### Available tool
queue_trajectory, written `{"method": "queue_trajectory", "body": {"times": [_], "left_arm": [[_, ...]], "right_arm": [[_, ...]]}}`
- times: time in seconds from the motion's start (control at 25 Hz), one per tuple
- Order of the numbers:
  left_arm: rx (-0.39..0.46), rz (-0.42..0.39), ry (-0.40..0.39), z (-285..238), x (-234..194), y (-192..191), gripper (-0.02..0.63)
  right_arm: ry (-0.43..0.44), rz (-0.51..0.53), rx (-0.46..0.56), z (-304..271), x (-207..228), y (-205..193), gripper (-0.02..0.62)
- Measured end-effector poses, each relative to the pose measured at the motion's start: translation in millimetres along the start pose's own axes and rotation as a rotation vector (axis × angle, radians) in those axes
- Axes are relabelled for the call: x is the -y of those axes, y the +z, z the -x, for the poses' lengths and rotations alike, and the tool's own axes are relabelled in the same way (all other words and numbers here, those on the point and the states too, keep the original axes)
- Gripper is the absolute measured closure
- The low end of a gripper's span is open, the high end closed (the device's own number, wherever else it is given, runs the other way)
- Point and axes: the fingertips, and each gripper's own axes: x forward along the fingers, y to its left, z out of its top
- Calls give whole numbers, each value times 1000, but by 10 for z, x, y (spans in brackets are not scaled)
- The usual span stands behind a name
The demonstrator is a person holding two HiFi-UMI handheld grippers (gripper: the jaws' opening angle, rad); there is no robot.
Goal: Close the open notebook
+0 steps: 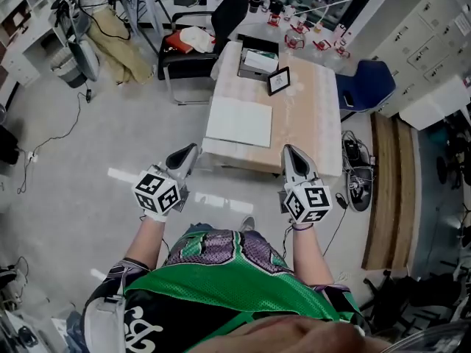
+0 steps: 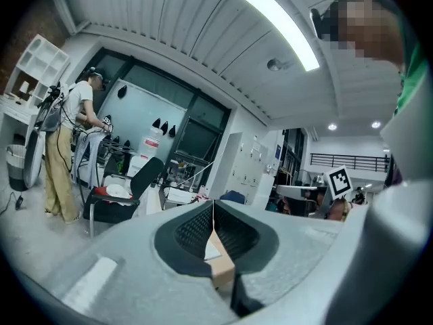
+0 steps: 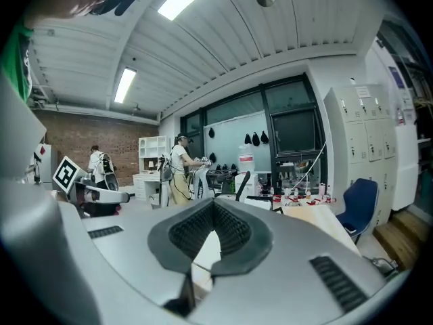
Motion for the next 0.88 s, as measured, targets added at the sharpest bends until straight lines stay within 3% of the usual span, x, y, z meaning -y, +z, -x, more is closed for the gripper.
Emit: {"method": "queue_trajectory", "body": {"times": [0.28,0.68,0.88], "left_arm": [[32,51,43,-462,422,87,589],[31,-10,108,-1075,928,105,589],[5,-26,84,-1209,975,125,588]], "right_arm": [[85,-4,9,-41,486,57,597],[180,-32,38,108,1115,126,597],[176,-64,45,40,1224,125,597]]}}
